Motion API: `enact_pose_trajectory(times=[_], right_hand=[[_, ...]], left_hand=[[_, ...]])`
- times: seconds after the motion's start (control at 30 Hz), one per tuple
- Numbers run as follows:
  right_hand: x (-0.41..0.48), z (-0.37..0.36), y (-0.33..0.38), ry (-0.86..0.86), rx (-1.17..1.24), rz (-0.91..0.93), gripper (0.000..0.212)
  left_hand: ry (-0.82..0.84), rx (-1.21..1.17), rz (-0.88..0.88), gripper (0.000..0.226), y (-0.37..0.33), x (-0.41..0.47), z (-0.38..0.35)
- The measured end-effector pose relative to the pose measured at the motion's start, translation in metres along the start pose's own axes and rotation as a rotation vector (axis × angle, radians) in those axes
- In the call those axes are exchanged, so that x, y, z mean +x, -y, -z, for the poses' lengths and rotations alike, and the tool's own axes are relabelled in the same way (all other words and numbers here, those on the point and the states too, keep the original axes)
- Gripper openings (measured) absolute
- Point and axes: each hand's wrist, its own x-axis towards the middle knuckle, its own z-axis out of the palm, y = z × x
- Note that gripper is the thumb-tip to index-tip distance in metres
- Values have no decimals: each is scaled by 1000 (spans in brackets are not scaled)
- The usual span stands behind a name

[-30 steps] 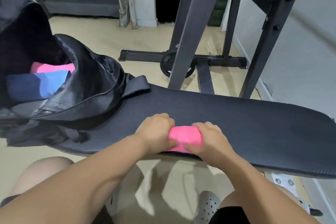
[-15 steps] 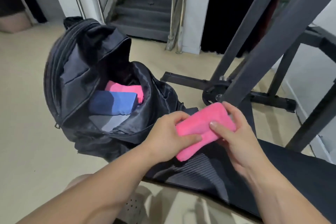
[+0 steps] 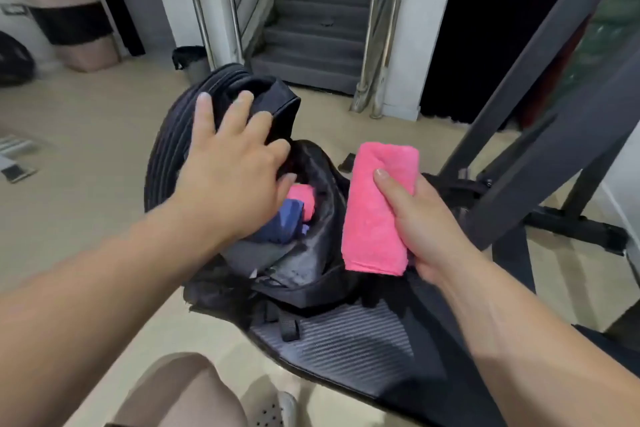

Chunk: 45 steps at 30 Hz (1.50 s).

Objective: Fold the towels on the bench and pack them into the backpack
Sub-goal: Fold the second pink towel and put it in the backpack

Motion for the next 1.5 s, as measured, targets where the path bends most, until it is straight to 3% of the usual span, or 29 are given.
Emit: enact_pose_trajectory(times=[0.1,0.2,0.37,0.53,0.73,0.8,0.9,1.0,1.17,1.33,1.43,1.5], right_hand=[[23,-31,6,62,-248,111,25],[45,-68,0,150,-494,182,34],[68,-82,-32,194,-964,56,53],[79,-64,-45,124,-920,94,41],[95,-84,-21,235,-1096,186,30],[107,-98,-3,290,-1208,250,28],[124,-119,22,323,-1317,380,42],[148,-136,22,411,-1447,421,30],[170,-155,-24,378,-1456,329,24],[176,-158,-52,500,-1214,156,27],[176,-150,-63,411,-1366,190,28],[168,-156,-62,332,-1528,352,18]], left_hand=[[149,204,51,60,40,-13,-15],[182,259,66,70,67,-28,-27],[249,296,175,84,92,-33,-38],[293,201,338,97,107,-38,-55],[362,85,402,114,91,-41,-67],[361,92,405,113,91,-41,-68],[343,68,408,108,92,-40,-67],[314,67,398,102,91,-42,-68],[276,45,369,95,91,-46,-70],[202,21,337,90,90,-48,-76],[189,8,334,87,88,-48,-75],[187,2,328,85,85,-46,-74]])
